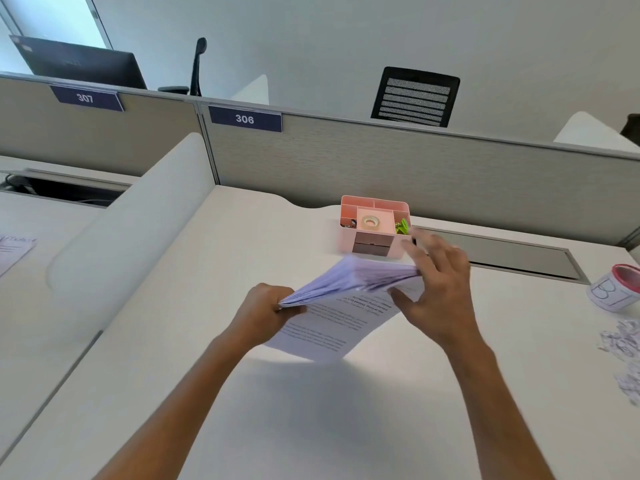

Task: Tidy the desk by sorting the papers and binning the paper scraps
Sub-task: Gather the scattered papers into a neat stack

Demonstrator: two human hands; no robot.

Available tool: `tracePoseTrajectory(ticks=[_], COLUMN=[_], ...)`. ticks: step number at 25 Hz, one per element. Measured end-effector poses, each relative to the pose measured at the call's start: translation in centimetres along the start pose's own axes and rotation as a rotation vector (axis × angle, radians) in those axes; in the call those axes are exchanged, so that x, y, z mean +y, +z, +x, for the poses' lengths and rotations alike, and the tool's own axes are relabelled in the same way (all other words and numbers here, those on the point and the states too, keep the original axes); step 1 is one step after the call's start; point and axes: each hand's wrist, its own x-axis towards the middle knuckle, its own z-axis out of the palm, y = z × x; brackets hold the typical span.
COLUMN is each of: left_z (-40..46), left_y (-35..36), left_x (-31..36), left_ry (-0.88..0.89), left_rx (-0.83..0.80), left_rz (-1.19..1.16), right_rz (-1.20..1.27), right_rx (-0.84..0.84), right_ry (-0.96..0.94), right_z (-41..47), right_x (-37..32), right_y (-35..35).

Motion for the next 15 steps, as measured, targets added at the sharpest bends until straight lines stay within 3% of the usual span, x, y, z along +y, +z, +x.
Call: tracePoseTrajectory(ticks=[4, 8, 13, 15], left_z=[1.0, 1.4, 2.2, 2.4], left_y=[-2.4, -3.2, -3.4, -4.2], left_x=[1.3, 1.1, -1.0, -2.8], left_ry=[0.158, 0.183, -0.139, -0.300], left_rx=[-0.049, -0.134, -0.203, -0.241], left_rz=[0.190, 0.382, 0.276, 0.077], right_rz=[0.367, 0.563, 0.576, 0.619], right_rx=[-0.316, -0.427, -0.315, -0.272], right_ry=[0.103, 0.149, 0.288, 0.419], right_z=[0.7, 0.3, -1.9, -2.6], right_x=[-0.2, 0.5, 0.8, 1.3], right_y=[-0.9, 0.1, 2.8, 3.3])
